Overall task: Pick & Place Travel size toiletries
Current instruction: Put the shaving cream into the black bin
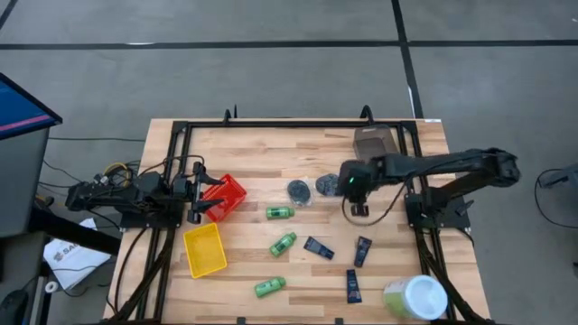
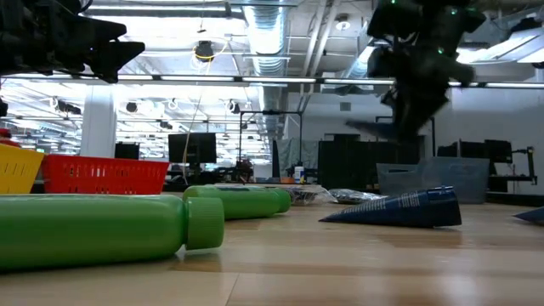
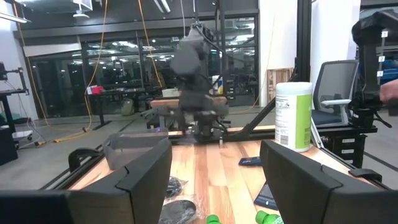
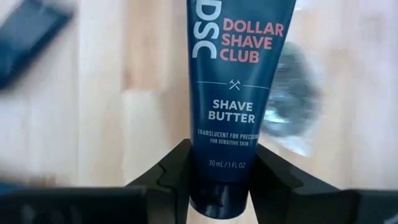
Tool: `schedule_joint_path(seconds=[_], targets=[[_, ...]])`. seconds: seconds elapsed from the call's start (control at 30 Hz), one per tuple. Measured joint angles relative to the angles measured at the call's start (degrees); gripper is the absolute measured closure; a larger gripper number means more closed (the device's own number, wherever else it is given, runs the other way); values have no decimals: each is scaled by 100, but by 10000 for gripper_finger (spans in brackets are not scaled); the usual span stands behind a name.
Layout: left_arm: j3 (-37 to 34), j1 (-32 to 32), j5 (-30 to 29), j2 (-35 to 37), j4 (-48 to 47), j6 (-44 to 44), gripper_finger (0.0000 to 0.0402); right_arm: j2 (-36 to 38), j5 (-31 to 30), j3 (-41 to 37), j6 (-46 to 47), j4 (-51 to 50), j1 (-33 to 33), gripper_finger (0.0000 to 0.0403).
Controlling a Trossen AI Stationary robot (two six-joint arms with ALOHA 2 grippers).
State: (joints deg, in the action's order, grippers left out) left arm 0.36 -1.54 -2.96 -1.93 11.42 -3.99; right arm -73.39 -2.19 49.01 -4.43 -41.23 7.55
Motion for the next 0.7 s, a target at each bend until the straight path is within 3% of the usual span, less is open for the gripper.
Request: schedule_joint_path(seconds=[0.17, 0.37, 0.53, 0.7], targets=[[0, 0, 0, 0, 22, 1, 160, 764, -386, 2, 698, 1, 847, 268], [0, 0, 0, 0, 31, 2, 160, 1160, -571, 7, 1750, -122, 2017, 286], [0, 0, 0, 0, 31, 0, 160, 939, -543, 9, 2538, -561, 2783, 268], [-2, 0, 0, 0, 31, 2, 160, 411, -545, 11, 2676, -711, 3173, 262]])
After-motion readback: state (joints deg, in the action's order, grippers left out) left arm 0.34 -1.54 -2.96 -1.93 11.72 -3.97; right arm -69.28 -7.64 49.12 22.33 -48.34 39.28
